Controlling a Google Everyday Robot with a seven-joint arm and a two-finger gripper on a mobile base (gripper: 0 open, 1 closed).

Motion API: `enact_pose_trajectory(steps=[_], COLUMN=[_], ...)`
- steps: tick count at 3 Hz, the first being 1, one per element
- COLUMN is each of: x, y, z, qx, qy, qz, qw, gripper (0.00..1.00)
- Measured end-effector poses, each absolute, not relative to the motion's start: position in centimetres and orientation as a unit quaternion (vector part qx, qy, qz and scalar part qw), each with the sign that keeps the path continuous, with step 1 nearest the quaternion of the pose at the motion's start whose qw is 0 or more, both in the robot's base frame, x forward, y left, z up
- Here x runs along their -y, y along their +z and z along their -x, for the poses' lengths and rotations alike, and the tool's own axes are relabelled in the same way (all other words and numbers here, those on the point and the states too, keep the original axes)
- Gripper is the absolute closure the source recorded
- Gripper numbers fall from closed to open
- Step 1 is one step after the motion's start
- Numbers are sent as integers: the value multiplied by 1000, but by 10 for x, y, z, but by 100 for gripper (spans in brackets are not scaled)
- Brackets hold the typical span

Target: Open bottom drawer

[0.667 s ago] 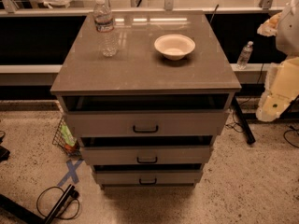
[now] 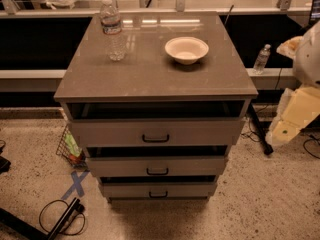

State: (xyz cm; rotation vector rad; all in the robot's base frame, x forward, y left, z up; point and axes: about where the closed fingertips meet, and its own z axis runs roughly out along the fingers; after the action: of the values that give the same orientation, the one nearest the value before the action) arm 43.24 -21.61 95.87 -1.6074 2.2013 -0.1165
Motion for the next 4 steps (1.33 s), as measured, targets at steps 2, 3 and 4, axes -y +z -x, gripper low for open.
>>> enact_pose_trajectory(steps=[2, 3, 4], x=[208, 199, 199], y=[820, 762, 725], z=[-396, -401, -429], qx=[-791, -777, -767], qy=[65, 101, 99], qz=[544, 527, 504], qw=[272, 329, 385], gripper=[0, 0, 0])
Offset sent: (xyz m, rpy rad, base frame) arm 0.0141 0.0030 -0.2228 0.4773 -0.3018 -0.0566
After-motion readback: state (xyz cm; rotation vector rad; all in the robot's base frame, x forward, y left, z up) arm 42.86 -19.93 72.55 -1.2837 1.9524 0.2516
